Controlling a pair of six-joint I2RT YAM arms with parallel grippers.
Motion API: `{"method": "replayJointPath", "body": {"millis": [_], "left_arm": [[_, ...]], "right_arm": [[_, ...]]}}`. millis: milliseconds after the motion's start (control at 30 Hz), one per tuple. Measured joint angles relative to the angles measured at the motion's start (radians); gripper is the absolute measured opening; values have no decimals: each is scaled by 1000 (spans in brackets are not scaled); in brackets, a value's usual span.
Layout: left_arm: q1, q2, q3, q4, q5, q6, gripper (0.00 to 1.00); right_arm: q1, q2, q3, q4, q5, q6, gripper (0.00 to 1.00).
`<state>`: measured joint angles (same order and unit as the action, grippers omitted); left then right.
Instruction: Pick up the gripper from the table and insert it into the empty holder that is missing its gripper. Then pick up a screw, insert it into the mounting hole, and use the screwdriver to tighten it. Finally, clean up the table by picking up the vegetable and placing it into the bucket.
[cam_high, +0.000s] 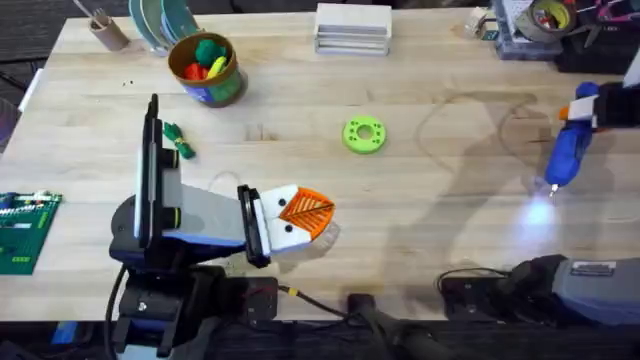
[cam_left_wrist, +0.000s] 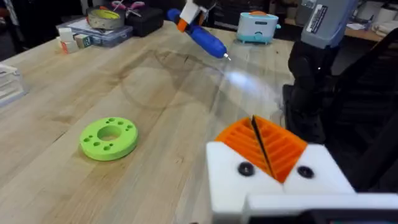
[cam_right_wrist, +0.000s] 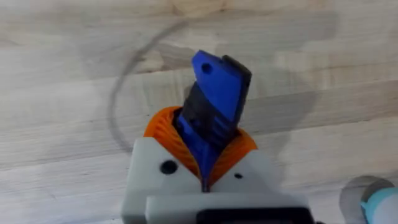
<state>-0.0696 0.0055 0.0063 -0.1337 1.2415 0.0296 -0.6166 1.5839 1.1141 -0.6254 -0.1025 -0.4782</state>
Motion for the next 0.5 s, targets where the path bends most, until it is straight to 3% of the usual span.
{"method": "replayJointPath", "body": {"millis": [300, 500], "left_arm": [[0, 0, 0, 0, 0, 0, 4], [0, 0, 0, 0, 0, 0, 4]], "right_arm": [[43, -170, 0, -2, -92, 54, 28], [125, -344, 0, 30, -164, 110, 28]]}}
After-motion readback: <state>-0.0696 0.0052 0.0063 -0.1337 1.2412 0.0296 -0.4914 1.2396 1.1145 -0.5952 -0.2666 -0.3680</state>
